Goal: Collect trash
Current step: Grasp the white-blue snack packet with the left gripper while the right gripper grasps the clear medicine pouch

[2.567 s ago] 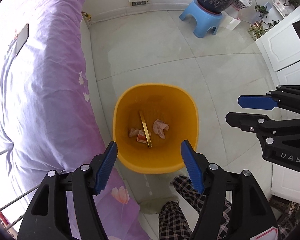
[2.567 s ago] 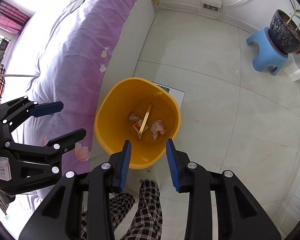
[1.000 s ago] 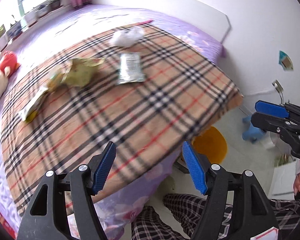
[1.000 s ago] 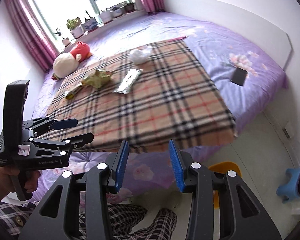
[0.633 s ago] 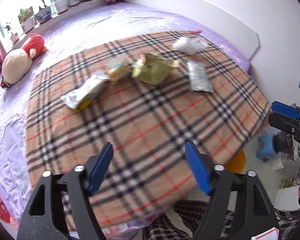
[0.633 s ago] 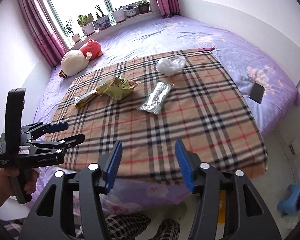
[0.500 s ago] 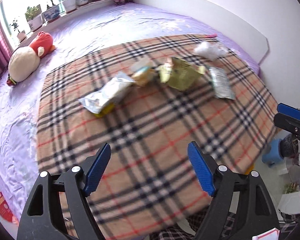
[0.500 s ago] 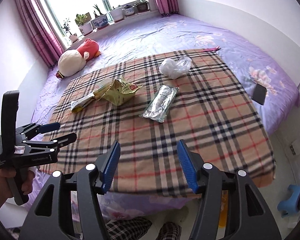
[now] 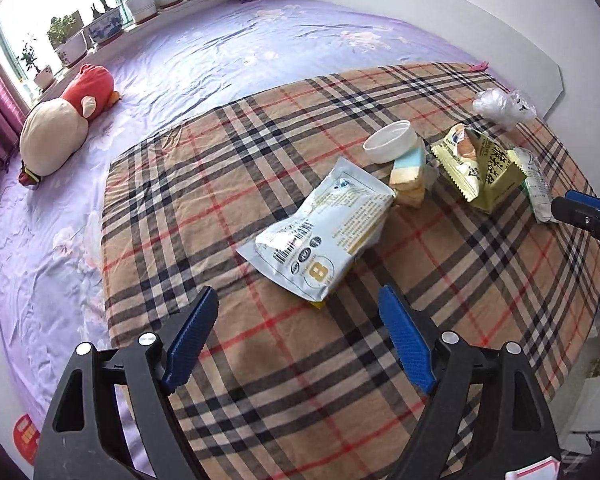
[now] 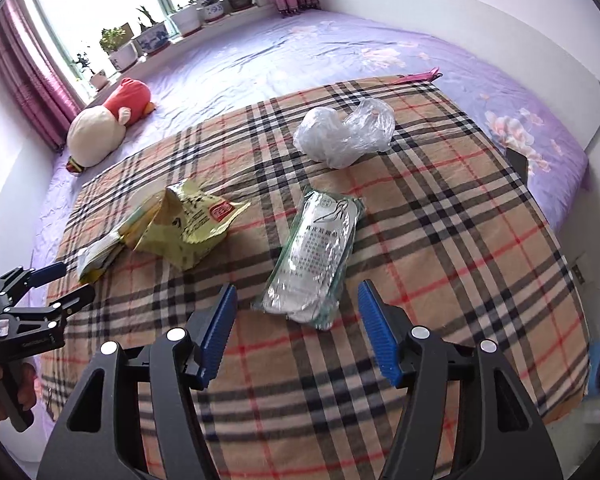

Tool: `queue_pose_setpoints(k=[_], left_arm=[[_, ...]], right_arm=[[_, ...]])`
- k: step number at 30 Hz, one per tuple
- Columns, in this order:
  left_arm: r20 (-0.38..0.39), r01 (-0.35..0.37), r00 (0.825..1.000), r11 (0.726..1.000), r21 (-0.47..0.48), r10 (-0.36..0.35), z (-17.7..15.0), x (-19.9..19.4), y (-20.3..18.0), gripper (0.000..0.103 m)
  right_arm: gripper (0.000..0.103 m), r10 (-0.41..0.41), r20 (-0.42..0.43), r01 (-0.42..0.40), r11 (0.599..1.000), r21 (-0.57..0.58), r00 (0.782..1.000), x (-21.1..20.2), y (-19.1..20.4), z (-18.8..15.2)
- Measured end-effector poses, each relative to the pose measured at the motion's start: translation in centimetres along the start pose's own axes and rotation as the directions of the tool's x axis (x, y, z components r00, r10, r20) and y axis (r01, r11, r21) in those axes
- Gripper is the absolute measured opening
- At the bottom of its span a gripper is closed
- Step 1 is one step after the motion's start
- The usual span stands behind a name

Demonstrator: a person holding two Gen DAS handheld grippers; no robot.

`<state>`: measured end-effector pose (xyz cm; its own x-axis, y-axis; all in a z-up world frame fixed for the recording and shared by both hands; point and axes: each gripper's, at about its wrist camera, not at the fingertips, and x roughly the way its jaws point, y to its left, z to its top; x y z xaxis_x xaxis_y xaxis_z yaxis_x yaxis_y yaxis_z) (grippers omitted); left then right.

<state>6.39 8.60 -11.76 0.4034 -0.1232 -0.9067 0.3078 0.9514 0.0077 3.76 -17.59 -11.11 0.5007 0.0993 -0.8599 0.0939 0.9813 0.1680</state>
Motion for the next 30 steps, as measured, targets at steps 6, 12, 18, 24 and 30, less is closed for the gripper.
queue_pose_setpoints(k=[6,12,18,24,30], left_arm=[[-0.005,0.011,1.0,0.999,0.052,-0.011,1.8,1.6,0.1,0.083],[0.001,0.033,0.999,0.998,0.06,-0.033,3.1,2.9,0.3,0.084],[0.005,0.046,0.999,0.999,-0.001,-0.046,3.2,3.1,0.5,0.081],[0.021,0.043,0.999,0.999,-0.015,-0.042,2.7,2.5,-0.3,0.061],[0.029,0.036,0.999,0.999,-0.018,-0.035,2.2,2.0,-0.8,0.046]], right_arm=[[0.064,-0.045,-0.006,0.046,0.999,0.028,0.999,1.5,0.7,0.5],[0.064,-0.105,0.009,0.104,0.994,0.025,0.994,1.8,0.9,0.3],[0.064,-0.15,0.035,0.148,0.988,0.051,0.988,2.0,0.6,0.6],[0.043,-0.172,0.043,0.172,0.985,0.008,0.984,1.8,1.1,0.0],[0.029,-0.139,0.025,0.139,0.99,-0.016,0.99,1.5,1.1,-0.3]])
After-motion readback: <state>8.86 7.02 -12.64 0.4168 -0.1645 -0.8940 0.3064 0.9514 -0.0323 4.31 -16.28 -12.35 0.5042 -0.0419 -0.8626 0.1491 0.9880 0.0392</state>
